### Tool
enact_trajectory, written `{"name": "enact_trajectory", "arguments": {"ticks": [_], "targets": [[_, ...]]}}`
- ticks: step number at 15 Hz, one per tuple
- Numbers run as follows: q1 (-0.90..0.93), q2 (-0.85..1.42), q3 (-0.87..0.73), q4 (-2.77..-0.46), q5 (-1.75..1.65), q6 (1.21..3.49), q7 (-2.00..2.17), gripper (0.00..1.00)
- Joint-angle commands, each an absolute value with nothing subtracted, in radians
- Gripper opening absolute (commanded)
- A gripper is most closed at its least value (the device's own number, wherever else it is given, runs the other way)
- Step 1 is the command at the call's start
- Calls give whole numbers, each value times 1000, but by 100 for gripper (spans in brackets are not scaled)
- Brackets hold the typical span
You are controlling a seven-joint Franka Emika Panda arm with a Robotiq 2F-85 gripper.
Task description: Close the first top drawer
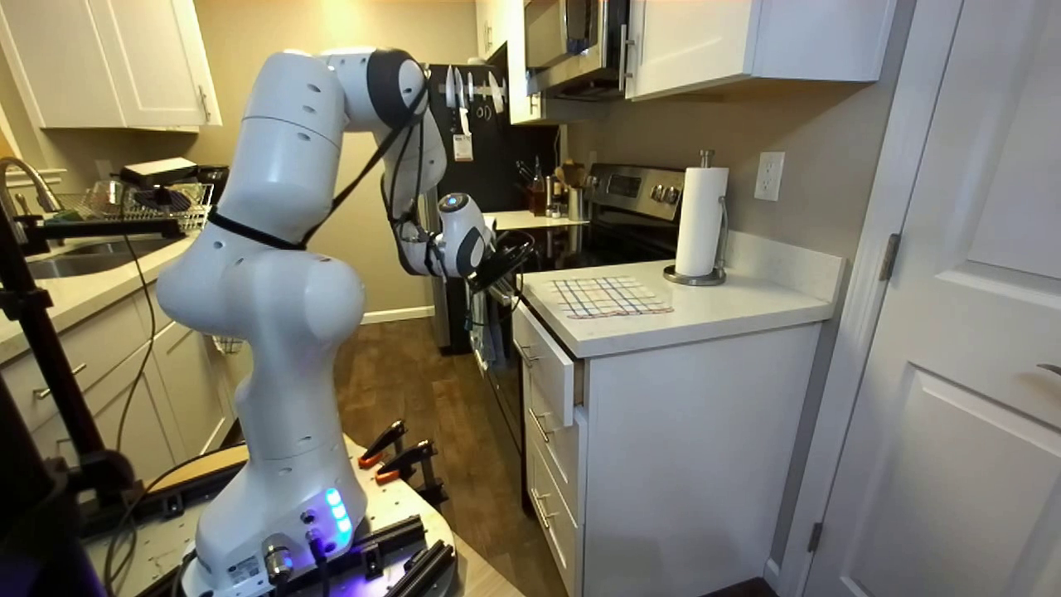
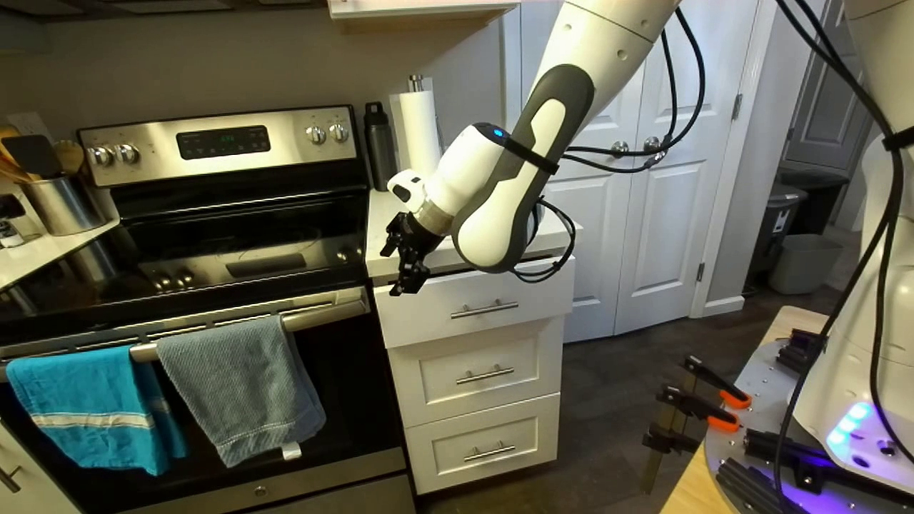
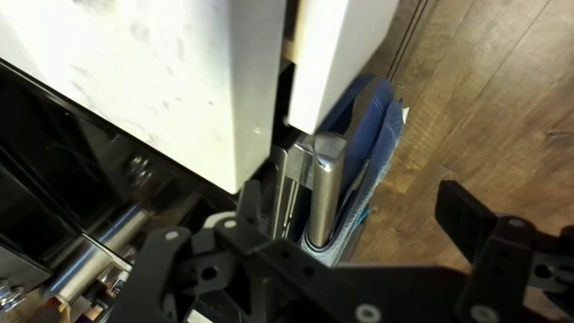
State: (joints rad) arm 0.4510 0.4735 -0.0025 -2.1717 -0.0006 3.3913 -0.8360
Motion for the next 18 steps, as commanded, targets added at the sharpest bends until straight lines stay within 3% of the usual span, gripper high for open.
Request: {"name": "enact_trajectory", "arguments": {"ticks": [1,5,9,14,18], "targets": [[264,419,242,-2234,-92,3359,-685,100],[1,488,560,-2227,-145,3372,-602,100],[-189,551,754,-2234,-153,3353,-604,100],[-311,610,860,-2236,-141,3347,-617,100],[-266,606,798,-2214,-229,3361,-520,100]]}}
